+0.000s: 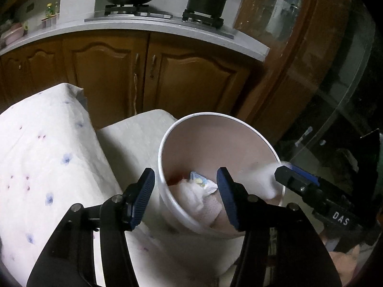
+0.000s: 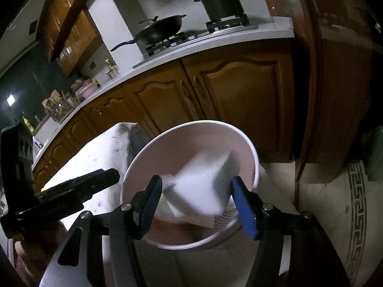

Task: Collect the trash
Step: 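Move both open tools back over the remaining trash on the table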

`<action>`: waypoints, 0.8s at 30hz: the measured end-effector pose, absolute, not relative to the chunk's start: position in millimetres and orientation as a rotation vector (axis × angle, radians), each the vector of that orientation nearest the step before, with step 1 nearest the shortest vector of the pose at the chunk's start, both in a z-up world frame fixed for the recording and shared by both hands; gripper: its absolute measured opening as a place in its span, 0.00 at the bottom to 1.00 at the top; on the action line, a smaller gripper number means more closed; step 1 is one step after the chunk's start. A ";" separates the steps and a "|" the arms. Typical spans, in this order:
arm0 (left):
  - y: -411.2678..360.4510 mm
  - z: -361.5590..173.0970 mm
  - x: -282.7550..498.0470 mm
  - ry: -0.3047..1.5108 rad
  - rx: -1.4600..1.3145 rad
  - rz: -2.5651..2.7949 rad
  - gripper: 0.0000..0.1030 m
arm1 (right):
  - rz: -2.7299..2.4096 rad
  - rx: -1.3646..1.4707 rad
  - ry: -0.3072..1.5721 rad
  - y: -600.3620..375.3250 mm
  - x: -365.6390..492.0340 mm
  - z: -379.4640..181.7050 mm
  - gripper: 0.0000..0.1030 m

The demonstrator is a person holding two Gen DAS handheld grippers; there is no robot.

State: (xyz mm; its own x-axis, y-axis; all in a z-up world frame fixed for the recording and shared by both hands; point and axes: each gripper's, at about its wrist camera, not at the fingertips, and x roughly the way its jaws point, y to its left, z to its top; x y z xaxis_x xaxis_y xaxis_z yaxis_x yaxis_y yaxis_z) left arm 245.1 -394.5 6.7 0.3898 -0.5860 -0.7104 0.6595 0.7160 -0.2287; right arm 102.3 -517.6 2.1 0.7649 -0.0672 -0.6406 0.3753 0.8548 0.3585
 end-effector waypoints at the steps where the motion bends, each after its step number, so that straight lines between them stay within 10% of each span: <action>1: -392.3 7.3 244.4 0.859 0.093 -0.793 0.53 | -0.251 0.501 0.661 -519.0 102.0 1.3 0.60; 24: -246.1 31.1 215.9 0.798 -0.058 -0.650 0.65 | -0.173 0.550 0.540 -465.9 83.0 30.2 0.85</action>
State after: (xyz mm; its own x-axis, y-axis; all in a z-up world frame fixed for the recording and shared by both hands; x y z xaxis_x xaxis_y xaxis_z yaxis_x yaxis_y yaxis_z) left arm 215.9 -246.1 31.1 0.5151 -0.5621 -0.6471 0.5201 0.8050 -0.2853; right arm 83.0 -465.9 30.2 0.8475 -0.0152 -0.5305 0.2967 0.8424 0.4499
